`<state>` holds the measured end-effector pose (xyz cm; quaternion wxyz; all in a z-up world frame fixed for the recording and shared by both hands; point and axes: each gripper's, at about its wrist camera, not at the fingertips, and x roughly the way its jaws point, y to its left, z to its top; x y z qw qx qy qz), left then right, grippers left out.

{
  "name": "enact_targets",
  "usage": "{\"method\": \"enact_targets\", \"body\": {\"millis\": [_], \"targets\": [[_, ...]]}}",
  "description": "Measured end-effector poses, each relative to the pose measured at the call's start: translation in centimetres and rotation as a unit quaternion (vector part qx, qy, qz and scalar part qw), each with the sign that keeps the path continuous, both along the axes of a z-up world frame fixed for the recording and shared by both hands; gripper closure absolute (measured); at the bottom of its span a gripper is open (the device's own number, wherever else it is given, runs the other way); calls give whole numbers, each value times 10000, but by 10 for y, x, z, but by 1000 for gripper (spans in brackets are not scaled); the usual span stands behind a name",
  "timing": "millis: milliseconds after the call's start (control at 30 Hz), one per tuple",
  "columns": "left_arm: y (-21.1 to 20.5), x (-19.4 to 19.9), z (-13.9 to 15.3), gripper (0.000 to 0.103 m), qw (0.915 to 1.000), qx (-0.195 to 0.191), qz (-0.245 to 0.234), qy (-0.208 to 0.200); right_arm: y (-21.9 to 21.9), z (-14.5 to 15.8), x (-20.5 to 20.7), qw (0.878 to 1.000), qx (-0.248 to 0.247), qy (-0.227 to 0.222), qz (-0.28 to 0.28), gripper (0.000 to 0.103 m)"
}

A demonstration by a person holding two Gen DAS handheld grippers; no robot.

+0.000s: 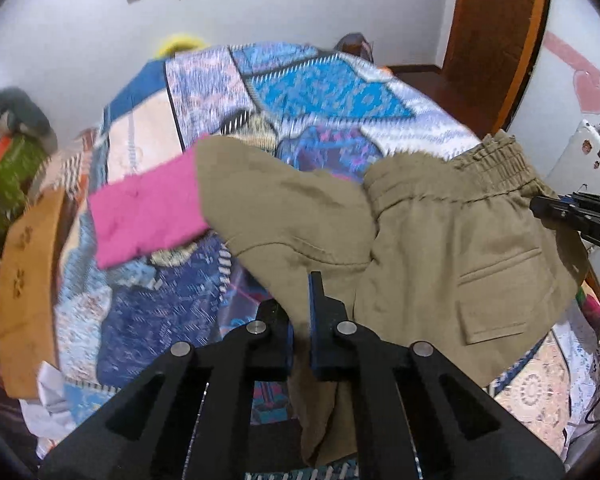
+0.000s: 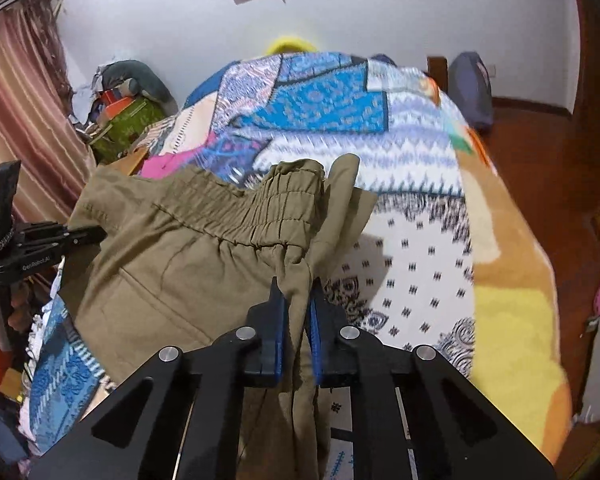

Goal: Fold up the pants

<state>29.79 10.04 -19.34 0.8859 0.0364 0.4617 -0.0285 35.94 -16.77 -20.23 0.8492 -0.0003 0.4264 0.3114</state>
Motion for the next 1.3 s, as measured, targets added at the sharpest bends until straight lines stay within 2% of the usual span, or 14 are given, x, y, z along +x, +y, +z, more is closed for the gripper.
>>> {"method": "enact_targets", "body": {"millis": [167, 400, 700, 967, 1167, 1300], "targets": [[3, -5, 33, 98, 9994, 99, 40, -341, 14, 29, -4, 9994, -63, -325, 131, 94], [35, -8, 73, 98, 9969, 53, 279, -734, 41, 67, 6, 9969, 9, -746, 246, 94], [94, 11, 97, 98, 9915, 228, 763, -1032, 104, 96, 37, 9923, 85, -1109, 541, 94], [162, 49, 91, 98, 9844, 325, 1302, -1136, 176, 93, 70, 9892, 131, -1273, 721, 94], [215, 89, 60, 98, 9790, 425, 1736, -982, 226, 75, 100, 9888, 139, -1260, 783, 94], [244, 116, 31, 98, 9769, 538, 1885, -849, 263, 52, 125, 9900, 29, -1144, 821, 94]]}}
